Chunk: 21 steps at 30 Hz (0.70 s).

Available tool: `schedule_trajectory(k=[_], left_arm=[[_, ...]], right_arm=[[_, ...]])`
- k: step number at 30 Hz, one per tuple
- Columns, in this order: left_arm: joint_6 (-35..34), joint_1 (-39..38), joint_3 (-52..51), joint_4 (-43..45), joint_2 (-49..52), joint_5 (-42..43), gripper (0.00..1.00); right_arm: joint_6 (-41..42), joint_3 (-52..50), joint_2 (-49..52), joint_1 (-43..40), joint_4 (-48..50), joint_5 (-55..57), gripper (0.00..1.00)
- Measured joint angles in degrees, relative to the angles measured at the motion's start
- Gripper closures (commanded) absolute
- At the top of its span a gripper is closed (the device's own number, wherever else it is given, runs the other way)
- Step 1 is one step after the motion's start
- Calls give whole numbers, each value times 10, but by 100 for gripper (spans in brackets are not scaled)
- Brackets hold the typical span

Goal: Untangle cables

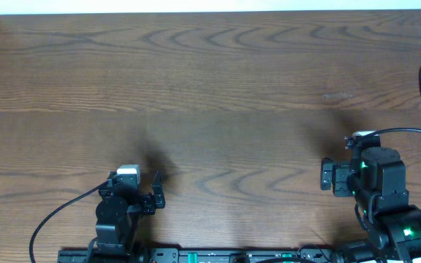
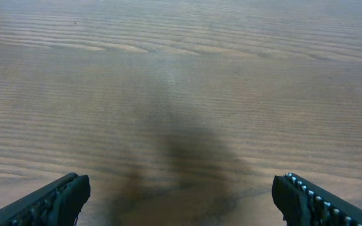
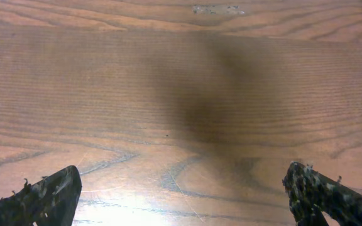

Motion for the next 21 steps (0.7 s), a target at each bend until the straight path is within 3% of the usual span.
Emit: schedule_trajectory(k=[10,21], left_arm=[[0,0,0,4,0,0,2],[0,0,-10,86,0,-2,2]], right_arm=[[0,0,0,0,0,0,1],[0,0,0,0,0,0,1]])
